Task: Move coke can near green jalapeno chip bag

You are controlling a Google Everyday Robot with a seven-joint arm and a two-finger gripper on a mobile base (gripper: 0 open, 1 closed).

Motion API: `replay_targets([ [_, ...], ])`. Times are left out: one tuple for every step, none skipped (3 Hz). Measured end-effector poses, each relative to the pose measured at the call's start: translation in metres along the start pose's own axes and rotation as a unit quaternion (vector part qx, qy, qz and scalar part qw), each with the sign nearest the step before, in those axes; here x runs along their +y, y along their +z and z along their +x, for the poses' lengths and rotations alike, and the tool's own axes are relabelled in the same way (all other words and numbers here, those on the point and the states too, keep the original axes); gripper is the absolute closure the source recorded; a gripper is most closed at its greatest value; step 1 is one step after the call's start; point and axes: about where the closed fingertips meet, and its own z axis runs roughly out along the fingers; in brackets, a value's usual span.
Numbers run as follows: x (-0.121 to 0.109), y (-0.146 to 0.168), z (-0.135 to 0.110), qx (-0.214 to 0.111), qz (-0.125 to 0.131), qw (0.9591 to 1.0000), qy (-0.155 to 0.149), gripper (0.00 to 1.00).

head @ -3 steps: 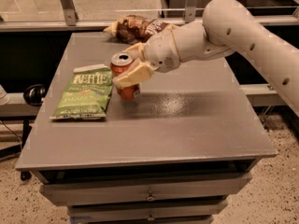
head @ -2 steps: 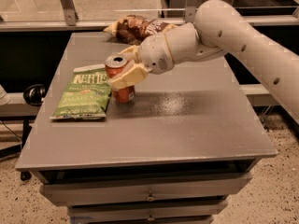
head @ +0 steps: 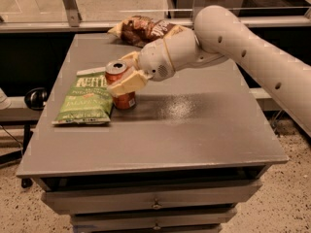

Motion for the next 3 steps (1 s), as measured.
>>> replay_targets([
  [-0.002, 0.005, 0.000, -0.001, 0.000, 1.0000, -0.002, 0.12],
  [-0.006, 0.006, 0.001, 0.000, 0.004, 1.0000, -0.002, 0.00],
  [-0.027, -0.012, 0.013, 0.009, 0.022, 0.9997, 0.000, 0.00],
])
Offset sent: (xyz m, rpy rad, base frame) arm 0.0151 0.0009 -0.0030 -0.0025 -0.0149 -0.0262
